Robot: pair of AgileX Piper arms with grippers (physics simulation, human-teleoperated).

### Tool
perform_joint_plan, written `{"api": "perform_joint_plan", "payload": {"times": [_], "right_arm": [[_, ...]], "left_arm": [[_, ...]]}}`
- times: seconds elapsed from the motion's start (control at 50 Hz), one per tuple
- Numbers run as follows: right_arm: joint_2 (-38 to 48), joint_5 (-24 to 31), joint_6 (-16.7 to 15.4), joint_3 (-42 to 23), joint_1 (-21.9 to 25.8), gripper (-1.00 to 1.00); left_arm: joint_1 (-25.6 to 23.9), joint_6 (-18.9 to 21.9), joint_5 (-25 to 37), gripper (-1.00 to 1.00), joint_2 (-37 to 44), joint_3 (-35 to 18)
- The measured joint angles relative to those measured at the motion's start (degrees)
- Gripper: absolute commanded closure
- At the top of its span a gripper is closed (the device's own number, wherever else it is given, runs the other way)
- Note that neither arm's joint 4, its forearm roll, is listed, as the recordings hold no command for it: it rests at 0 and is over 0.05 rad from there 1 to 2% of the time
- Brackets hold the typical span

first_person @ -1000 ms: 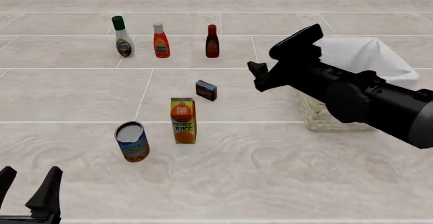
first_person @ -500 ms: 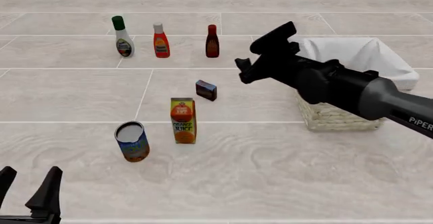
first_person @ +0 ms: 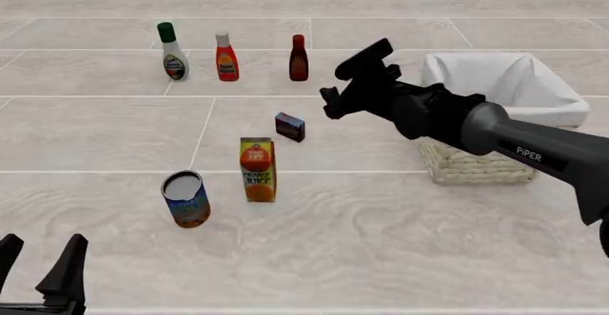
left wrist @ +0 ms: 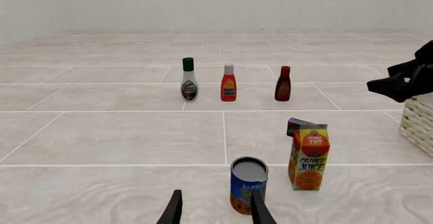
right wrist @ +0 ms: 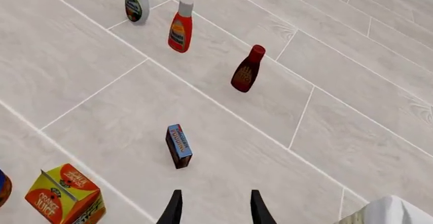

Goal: Pick the chocolate pudding and place it in the basket.

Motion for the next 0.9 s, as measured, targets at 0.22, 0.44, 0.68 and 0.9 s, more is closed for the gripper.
{"api": "perform_joint_plan", "payload": {"times": [0.22, 0.44, 0.68, 0.9], "right_arm": [[3.8, 1.2, -0.4, -3.6, 0.2, -1.00], [7.8, 2.5, -0.8, -7.8, 0.2, -1.00], [11.6, 3.6, -1.3, -11.7, 0.1, -1.00], [14.8, 4.3, -1.4, -14.9, 0.3, -1.00]], "left_arm": [[0.0, 0.0, 0.0, -1.00, 0.0, 0.0], [0.0, 0.0, -0.1, -1.00, 0.1, 0.1], [0.0, 0.0, -0.3, -1.00, 0.1, 0.1], [0.0, 0.0, -0.3, -1.00, 0.1, 0.2]]}}
